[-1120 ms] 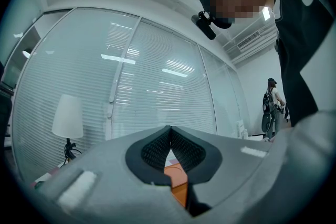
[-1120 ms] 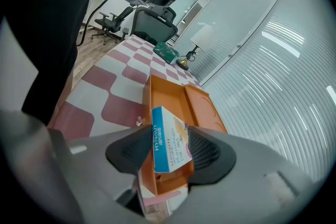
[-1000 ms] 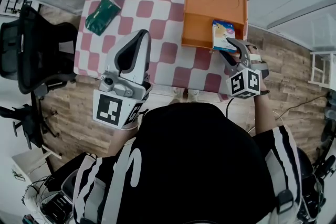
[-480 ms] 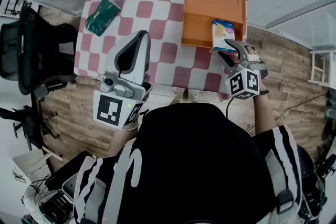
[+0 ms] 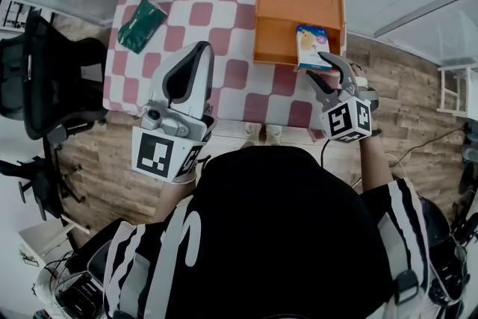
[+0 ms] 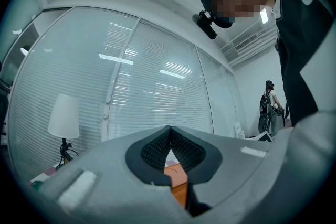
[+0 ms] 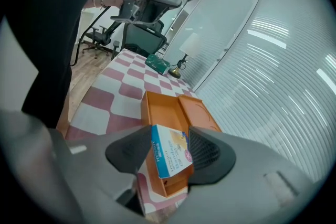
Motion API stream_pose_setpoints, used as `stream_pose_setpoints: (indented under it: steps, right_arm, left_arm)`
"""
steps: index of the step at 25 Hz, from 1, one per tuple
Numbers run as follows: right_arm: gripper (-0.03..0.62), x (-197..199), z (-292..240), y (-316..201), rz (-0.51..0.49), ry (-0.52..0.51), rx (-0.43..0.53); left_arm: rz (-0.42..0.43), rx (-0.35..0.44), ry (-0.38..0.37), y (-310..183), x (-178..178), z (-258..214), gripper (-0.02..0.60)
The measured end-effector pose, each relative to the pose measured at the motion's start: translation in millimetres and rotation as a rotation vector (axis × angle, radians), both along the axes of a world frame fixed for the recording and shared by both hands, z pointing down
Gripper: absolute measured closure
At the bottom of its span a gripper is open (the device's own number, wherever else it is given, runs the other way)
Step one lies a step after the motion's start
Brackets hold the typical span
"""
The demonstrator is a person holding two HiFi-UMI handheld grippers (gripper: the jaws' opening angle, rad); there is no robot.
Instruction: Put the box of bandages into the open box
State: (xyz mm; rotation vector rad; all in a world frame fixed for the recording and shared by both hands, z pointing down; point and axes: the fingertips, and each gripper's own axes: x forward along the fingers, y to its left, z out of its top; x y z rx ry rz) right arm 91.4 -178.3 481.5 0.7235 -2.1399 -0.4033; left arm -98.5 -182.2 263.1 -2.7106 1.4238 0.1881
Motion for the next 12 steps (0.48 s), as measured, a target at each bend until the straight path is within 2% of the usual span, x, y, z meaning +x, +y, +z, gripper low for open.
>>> stream_pose_setpoints:
  steps: [7, 12]
  right_arm:
    - [0.391, 2, -21, 0, 0.028, -0.056, 0.025]
    - [0.391, 0, -38, -1, 0.047, -0.138, 0.043]
  left_arm:
    - [0.021, 0.006, 0.002, 0, 4, -2, 0.581]
    - [0.031, 0.008, 0.007, -1, 7, -2, 0.581]
